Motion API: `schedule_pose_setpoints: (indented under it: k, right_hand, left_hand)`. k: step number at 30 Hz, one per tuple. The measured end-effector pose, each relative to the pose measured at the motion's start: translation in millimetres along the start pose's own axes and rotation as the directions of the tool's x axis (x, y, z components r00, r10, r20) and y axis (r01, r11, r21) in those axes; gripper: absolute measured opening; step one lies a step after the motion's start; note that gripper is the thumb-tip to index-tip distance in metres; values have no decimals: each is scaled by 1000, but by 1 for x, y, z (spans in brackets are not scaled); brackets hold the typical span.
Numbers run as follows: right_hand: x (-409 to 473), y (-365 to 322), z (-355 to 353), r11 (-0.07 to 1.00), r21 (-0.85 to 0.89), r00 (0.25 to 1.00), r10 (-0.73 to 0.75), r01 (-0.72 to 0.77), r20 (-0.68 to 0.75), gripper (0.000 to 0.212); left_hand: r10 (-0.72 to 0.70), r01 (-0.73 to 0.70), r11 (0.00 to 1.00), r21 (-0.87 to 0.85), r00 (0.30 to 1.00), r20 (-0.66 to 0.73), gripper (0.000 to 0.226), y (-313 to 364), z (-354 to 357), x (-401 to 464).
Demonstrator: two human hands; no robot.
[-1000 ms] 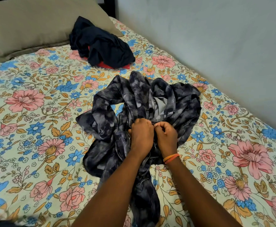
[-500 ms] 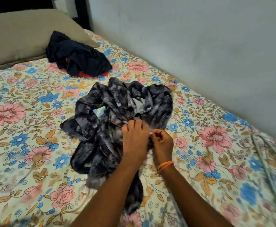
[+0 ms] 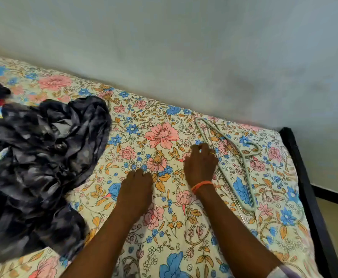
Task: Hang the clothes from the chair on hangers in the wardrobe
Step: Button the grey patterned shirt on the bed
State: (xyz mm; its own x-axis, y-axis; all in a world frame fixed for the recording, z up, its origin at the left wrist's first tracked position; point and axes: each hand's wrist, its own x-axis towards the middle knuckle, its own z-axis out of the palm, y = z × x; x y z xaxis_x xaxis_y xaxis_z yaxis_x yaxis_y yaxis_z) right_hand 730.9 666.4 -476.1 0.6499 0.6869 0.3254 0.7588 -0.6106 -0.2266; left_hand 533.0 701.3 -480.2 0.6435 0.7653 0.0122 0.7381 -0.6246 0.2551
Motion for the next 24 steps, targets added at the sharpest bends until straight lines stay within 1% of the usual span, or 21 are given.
schedule_pose_setpoints:
  k: [1, 2, 5, 7, 9, 12, 14, 15, 16, 17, 18, 19, 20, 21, 22, 23, 24]
  right_hand:
    - [3, 8, -1, 995, -69, 997, 72, -70, 27, 37]
    - [6, 15, -2, 989, -97, 992, 120, -115, 44, 39]
    - [16, 27, -2, 980, -94, 977, 184, -175, 105, 41]
    - [27, 33, -3, 975, -34, 968, 224, -222, 110, 38]
    - [34, 38, -2, 966, 34, 964, 252, -256, 89, 32]
    - [41, 41, -2, 966, 110, 971, 229, -235, 62, 18]
    - [41, 32, -2, 958, 198, 978, 206, -209, 34, 18]
    - [39, 24, -3, 942, 266, 979, 202, -205, 38, 21]
    - [36, 13, -3, 918, 343, 979, 195, -201, 54, 23]
    - [29, 0, -5, 886, 425, 983, 171, -184, 70, 25]
    - [19, -15, -5, 853, 502, 989, 119, -145, 85, 26]
    - [7, -31, -6, 823, 564, 996, 34, -74, 81, 25]
    - [-7, -48, -5, 796, 605, 995, -68, 14, 66, 24]
    - [-22, -67, -4, 765, 637, 983, -171, 95, 59, 23]
    - [-37, -85, -3, 734, 663, 963, -260, 148, 74, 21]
    - [-52, -103, -1, 706, 684, 933, -344, 183, 105, 18]
    - [-64, -117, 2, 680, 704, 905, -406, 206, 128, 16]
  left_hand:
    - [-4, 4, 1000, 9, 1000, 29, 19, 1, 0, -1]
    - [-11, 11, 1000, 12, 999, 44, 22, 1, 0, -1]
    - [-14, 15, 1000, -21, 999, 39, 19, -2, 0, -1]
    - [-16, 19, 999, -34, 998, 65, 16, -5, -3, 0]
    - [-4, 6, 999, -42, 998, 55, 13, -6, -6, 1]
    - [10, -5, 998, -62, 997, 73, 14, -7, -12, 0]
    - [14, -7, 997, -79, 996, 86, 10, -11, -13, 1]
    - [9, 0, 993, -118, 997, 77, 7, -12, -14, 0]
    - [-9, 19, 982, -186, 998, 55, 12, -14, -14, 0]
    - [-54, 64, 953, -295, 998, 42, 19, -16, -16, 0]
    - [-124, 128, 893, -432, 992, 37, 23, -17, -21, -1]
    - [-206, 194, 790, -581, 977, 46, 25, -17, -29, -1]
    - [-289, 241, 637, -732, 955, 64, 25, -17, -37, -2]
    - [-372, 283, 451, -846, 922, 110, 25, -21, -44, -2]
    - [-430, 308, 279, -910, 887, 169, 24, -25, -50, -2]
    - [-477, 325, 160, -932, 852, 216, 25, -34, -52, -3]
    - [-517, 334, 107, -937, 824, 234, 23, -42, -54, -4]
